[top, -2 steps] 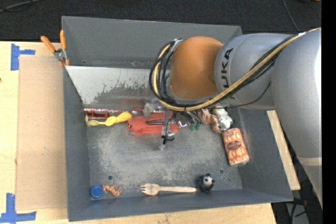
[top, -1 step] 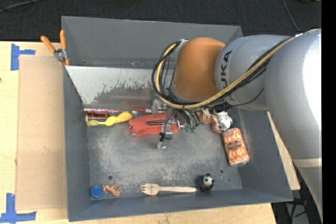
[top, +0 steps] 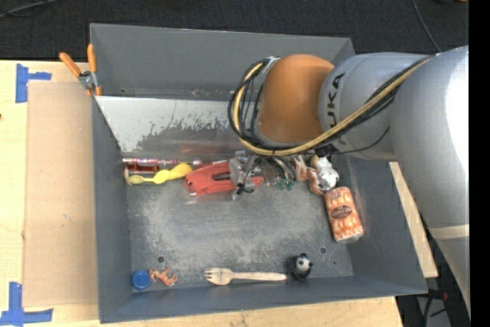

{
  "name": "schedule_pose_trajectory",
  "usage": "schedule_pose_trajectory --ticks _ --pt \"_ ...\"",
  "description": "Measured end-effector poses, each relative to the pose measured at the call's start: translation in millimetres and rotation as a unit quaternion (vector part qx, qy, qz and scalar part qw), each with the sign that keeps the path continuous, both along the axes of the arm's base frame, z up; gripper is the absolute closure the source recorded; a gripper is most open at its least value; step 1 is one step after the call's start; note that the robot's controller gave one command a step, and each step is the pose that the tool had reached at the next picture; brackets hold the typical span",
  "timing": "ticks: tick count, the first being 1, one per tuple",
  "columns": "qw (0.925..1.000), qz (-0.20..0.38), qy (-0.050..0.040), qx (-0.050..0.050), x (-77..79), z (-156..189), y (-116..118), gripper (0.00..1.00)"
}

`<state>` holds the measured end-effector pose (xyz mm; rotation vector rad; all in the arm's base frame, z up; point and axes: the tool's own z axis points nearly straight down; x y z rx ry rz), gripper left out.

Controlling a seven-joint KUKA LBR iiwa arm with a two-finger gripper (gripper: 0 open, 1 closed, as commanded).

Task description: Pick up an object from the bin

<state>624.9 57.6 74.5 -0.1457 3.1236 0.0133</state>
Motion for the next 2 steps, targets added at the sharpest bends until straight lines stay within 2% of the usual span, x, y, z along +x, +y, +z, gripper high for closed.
schedule_pose_trajectory --ticks 1,2 --pt "1.0 0.0 0.0 0.0 0.0 0.0 -0.1 1.0" --pt "1.0 -0.002 0.0024 0.0 -11.5 21.8 -1.8 0.0"
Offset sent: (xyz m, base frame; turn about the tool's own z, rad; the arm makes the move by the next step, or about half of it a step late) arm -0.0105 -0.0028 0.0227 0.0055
